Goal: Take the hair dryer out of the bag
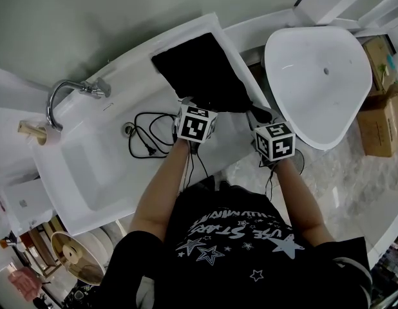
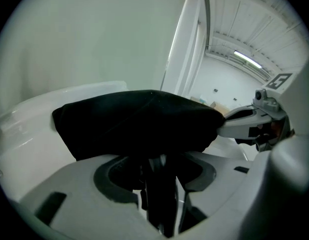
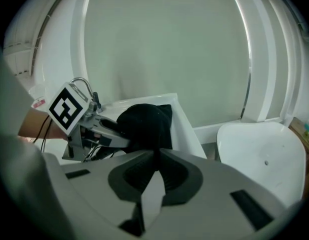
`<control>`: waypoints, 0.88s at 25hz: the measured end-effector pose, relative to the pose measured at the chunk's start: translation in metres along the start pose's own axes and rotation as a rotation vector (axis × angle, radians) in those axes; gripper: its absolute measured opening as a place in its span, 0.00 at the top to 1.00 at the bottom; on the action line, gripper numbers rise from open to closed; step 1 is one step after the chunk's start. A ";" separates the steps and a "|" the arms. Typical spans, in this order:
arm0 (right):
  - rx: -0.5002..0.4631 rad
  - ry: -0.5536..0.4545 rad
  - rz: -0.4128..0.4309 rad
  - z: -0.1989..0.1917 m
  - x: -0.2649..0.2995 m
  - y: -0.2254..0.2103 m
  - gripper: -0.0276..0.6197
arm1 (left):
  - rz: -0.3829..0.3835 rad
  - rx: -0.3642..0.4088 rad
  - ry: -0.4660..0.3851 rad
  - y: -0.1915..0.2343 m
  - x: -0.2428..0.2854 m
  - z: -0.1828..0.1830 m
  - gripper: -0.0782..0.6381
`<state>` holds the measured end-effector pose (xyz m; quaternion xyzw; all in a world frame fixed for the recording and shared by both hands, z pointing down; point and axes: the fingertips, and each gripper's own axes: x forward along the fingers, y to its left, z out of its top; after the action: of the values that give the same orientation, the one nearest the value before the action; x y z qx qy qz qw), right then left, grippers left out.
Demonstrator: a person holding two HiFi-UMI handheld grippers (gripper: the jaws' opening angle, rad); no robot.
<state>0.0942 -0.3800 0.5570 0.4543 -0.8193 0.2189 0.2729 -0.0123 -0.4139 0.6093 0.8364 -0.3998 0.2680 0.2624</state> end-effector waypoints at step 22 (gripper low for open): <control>0.021 -0.036 -0.011 0.017 0.005 -0.011 0.92 | -0.054 0.036 0.005 -0.008 -0.018 0.003 0.61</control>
<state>0.0969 -0.3988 0.5489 0.4654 -0.8192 0.2177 0.2546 -0.0154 -0.4018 0.5936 0.8508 -0.3715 0.2702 0.2553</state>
